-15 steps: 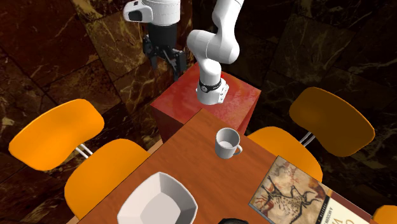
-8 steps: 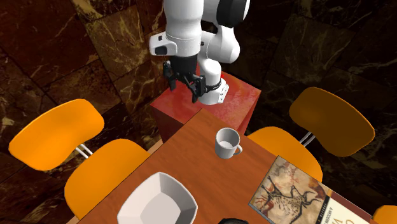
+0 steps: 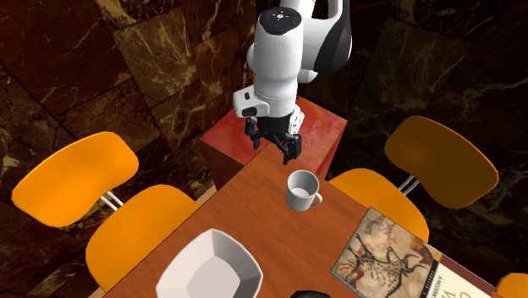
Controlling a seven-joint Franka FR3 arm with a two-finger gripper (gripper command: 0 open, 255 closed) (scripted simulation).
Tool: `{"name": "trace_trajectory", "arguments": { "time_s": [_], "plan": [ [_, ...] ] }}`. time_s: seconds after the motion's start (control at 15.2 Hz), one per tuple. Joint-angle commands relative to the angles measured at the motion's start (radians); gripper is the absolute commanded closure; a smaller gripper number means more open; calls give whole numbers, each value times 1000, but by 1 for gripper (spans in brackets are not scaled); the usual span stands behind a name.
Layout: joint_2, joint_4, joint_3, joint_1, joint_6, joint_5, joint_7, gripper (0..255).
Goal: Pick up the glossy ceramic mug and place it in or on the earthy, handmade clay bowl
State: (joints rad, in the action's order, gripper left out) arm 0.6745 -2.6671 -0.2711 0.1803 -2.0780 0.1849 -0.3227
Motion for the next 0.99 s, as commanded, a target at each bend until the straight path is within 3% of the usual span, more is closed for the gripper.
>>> {"name": "trace_trajectory", "arguments": {
  "time_s": [0.0,0.26,0.79,0.92],
  "plan": [
    [-42,-11,-32,19,-52,25,-24,0],
    [-142,-26,-101,55,-163,72,-75,0],
    [-239,-73,-135,53,-307,81,-85,0],
    [-239,-73,-135,53,-307,81,-85,0]
  ]
}}
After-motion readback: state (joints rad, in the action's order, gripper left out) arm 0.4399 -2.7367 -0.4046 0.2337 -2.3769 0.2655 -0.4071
